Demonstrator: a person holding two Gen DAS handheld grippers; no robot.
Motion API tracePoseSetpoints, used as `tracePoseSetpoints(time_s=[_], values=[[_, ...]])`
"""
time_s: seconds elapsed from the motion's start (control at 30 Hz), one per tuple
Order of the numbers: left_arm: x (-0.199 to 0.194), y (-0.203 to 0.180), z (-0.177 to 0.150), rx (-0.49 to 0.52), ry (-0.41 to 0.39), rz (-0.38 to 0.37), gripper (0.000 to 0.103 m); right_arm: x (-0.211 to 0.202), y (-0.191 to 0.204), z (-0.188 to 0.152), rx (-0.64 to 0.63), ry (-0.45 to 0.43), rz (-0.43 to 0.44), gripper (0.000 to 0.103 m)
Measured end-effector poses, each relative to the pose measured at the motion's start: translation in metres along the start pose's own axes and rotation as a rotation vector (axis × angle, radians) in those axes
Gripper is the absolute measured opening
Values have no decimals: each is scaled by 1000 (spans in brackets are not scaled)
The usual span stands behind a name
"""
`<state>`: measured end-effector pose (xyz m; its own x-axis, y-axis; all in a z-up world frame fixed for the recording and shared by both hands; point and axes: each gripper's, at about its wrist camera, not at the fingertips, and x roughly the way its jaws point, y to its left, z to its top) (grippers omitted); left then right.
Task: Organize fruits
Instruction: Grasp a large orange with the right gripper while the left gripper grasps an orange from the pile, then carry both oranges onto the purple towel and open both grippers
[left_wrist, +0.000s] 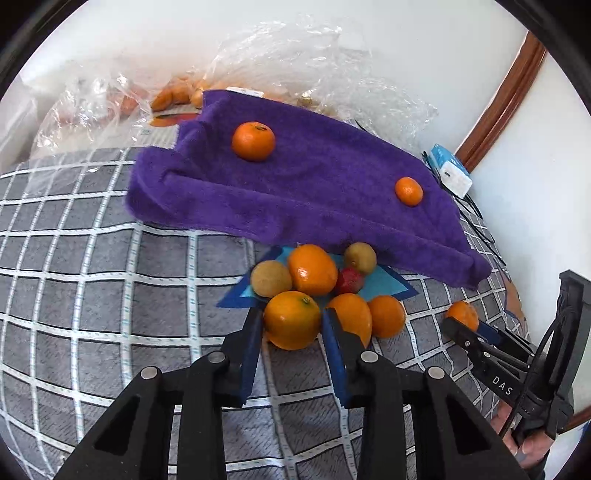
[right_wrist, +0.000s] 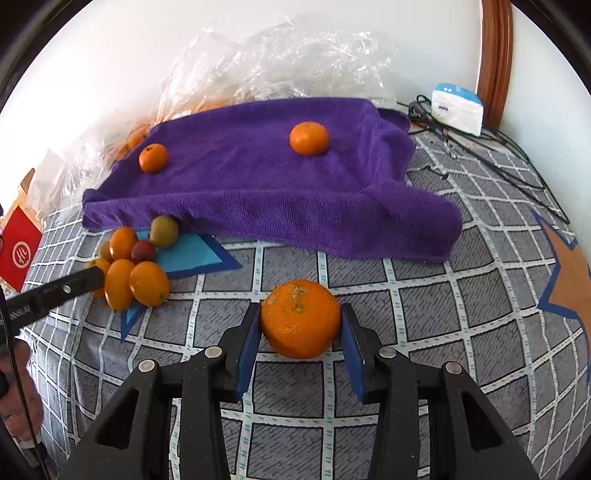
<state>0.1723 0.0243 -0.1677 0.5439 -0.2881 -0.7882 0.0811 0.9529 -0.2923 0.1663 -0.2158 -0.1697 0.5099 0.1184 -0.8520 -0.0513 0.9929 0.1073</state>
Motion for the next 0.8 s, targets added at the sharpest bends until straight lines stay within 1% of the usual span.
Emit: tracePoseSetpoints(time_s=[0.1, 0.2, 0.27, 0.33, 0.43, 0.6, 0.8], values=[[-2, 7, 0, 22, 16, 66, 31, 0, 3, -2, -25, -13, -12, 42], [-1, 8, -2, 31, 9, 62, 33, -1, 5, -5, -32, -32, -22, 42], [1, 6, -4, 32, 6, 66, 33, -1, 4, -7, -7, -52, -28, 42], [6, 5, -7, 35, 21, 65, 33, -1, 5, -8, -4, -71, -38, 42], [4, 6, -11, 34, -8, 63, 32, -3, 9, -12, -20, -88, -59, 41], [-2, 16, -14, -15, -42, 33, 32, -3, 5, -10, -4, -93, -44, 41], [-14, 28, -14, -59, -72, 57, 32, -7, 0, -10, 28, -104, -41, 41]])
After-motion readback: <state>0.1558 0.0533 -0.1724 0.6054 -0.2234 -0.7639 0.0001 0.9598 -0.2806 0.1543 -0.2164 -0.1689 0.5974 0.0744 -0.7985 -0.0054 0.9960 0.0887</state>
